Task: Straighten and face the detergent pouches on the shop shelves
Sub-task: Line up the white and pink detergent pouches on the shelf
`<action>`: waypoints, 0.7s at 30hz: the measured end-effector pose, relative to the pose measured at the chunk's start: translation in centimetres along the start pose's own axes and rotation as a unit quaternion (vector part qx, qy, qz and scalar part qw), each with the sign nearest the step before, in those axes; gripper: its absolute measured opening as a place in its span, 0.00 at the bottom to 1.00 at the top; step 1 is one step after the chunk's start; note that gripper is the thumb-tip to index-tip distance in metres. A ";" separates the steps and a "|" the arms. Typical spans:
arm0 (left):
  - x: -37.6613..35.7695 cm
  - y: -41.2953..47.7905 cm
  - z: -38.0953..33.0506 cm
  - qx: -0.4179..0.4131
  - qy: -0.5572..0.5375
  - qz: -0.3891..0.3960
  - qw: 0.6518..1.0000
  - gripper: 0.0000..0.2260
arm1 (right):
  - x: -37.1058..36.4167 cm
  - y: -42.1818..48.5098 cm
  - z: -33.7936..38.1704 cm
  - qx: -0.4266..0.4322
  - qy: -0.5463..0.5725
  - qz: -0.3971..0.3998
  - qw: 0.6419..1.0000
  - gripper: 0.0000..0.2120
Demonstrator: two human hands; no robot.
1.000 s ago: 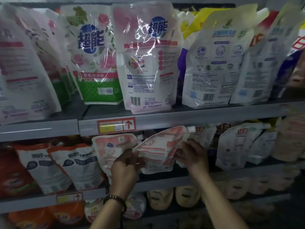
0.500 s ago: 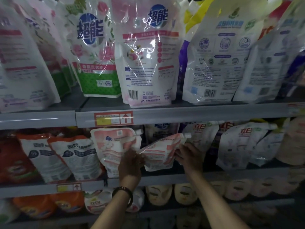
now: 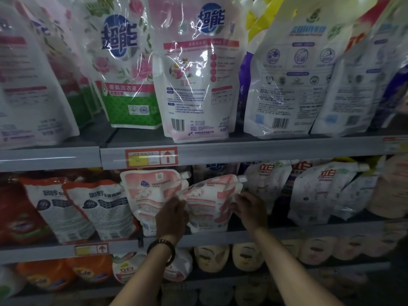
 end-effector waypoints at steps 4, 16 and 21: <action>0.6 -0.8 -2.5 0.000 0.020 0.011 1.000 0.08 | 0.1 1.4 -0.8 0.035 -0.071 0.000 0.997 0.15; 1.0 -0.7 -3.0 0.025 0.060 0.043 0.997 0.17 | -0.1 0.2 0.5 -0.003 -0.086 -0.041 0.995 0.13; 1.5 -1.3 -4.2 0.033 0.077 0.042 0.996 0.18 | 0.3 -1.1 0.9 -0.016 -0.076 -0.061 0.995 0.10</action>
Point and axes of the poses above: each hand's wrist, its own y-axis towards the middle knuckle, its own x-axis out of the back of the hand, z = x × y, the point moved 8 cm from there along y, towards the middle knuckle, and after that the axes turned 11 degrees about -x, right-handed, at the moved point
